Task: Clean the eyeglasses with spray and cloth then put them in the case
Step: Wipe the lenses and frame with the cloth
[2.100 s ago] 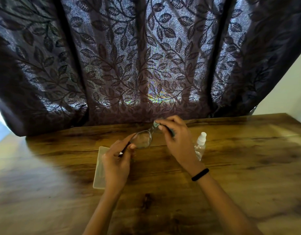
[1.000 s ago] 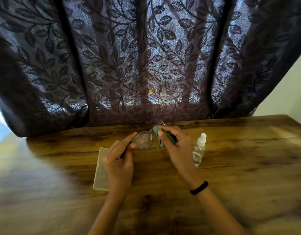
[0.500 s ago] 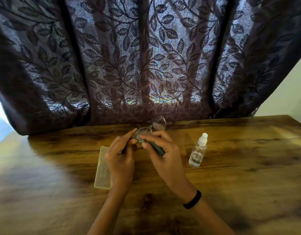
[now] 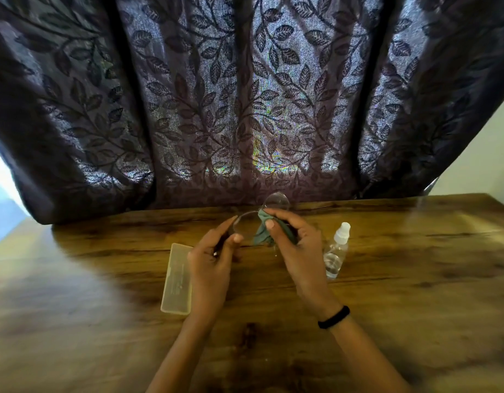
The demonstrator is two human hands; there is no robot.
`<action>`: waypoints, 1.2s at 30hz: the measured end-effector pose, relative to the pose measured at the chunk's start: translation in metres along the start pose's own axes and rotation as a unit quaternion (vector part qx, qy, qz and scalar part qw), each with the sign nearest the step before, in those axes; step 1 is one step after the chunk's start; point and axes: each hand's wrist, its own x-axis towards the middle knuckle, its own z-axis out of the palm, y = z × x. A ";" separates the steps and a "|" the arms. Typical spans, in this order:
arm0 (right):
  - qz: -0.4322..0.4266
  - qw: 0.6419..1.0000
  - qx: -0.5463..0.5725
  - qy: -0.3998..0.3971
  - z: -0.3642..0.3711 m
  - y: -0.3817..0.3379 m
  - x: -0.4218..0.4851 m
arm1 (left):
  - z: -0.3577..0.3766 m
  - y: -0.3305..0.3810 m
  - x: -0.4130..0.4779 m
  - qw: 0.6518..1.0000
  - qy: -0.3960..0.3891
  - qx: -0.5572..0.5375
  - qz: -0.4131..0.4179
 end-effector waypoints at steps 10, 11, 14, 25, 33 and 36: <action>-0.037 0.994 -0.093 -0.037 0.000 -0.010 0.006 | -0.006 0.007 0.008 0.993 -0.076 0.085 -0.032; -0.042 0.993 -0.105 -0.043 -0.001 -0.010 0.006 | -0.007 0.007 0.007 0.993 -0.077 0.089 -0.023; -0.051 0.988 -0.133 -0.060 -0.001 -0.011 0.006 | -0.007 0.008 0.007 0.990 -0.078 0.117 -0.002; -0.157 0.919 -0.346 -0.103 0.004 -0.026 0.010 | -0.005 0.007 0.000 0.979 -0.040 0.185 0.080; -0.214 0.861 -0.395 -0.237 0.007 -0.040 0.006 | -0.010 0.000 0.002 0.976 -0.021 0.205 0.075; -0.199 0.871 -0.406 -0.191 0.001 -0.037 0.014 | -0.009 0.006 0.001 0.975 -0.022 0.200 0.089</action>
